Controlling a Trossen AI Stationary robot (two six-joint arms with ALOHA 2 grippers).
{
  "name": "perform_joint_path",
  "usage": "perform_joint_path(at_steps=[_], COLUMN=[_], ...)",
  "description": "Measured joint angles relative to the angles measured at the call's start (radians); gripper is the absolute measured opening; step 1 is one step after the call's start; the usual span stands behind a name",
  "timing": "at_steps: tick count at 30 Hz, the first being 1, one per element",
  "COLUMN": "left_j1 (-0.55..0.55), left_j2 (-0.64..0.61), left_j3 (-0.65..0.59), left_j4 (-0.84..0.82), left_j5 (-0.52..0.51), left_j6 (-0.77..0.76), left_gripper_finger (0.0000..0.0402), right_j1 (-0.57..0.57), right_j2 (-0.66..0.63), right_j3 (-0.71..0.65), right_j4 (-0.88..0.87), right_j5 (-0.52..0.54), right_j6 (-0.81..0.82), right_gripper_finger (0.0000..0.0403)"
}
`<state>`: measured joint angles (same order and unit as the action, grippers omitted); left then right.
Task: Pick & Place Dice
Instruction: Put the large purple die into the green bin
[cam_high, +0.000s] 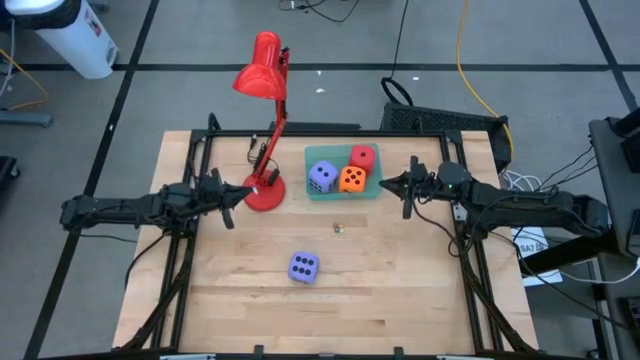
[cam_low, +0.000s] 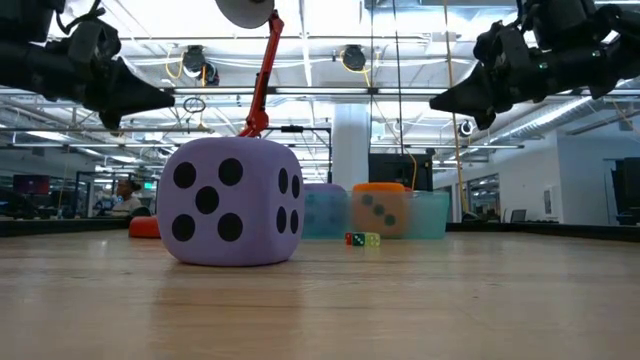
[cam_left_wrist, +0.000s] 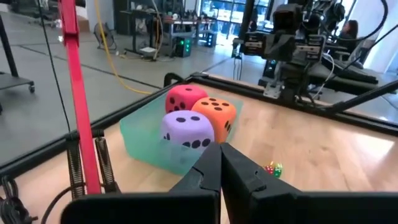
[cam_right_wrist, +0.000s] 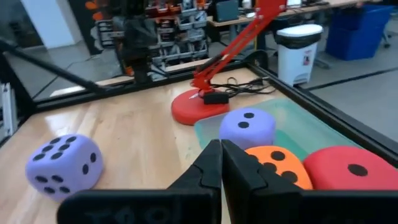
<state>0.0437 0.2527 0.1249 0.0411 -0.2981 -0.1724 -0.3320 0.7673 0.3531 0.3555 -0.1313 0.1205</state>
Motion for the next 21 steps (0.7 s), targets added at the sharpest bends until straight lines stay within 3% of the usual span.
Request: perform_joint_path(at_steps=[6,9,13,21], left_j1=[0.000,0.000,0.000,0.000], left_j2=[0.000,0.000,0.000,0.000], left_j3=[0.000,0.000,0.000,0.000], left_j4=[0.021,0.037,0.038,0.034], left_j5=[0.008,0.007,0.008,0.008], left_j6=[0.003,-0.013,-0.014,0.033], left_gripper_finger=[0.0011,0.0018,0.0020,0.0021], right_j1=[0.064,0.113,0.171,0.300], right_j2=[0.048,0.112,0.228,0.481], right_j3=[0.002,0.042,0.146,0.508], right_j4=[0.051,0.050,0.029,-0.389], right_j5=[0.043,0.129,0.140,0.333], right_j6=[-0.025,0.007,0.021,0.026], right_gripper_finger=[0.0000,0.0000,0.0000,0.0000])
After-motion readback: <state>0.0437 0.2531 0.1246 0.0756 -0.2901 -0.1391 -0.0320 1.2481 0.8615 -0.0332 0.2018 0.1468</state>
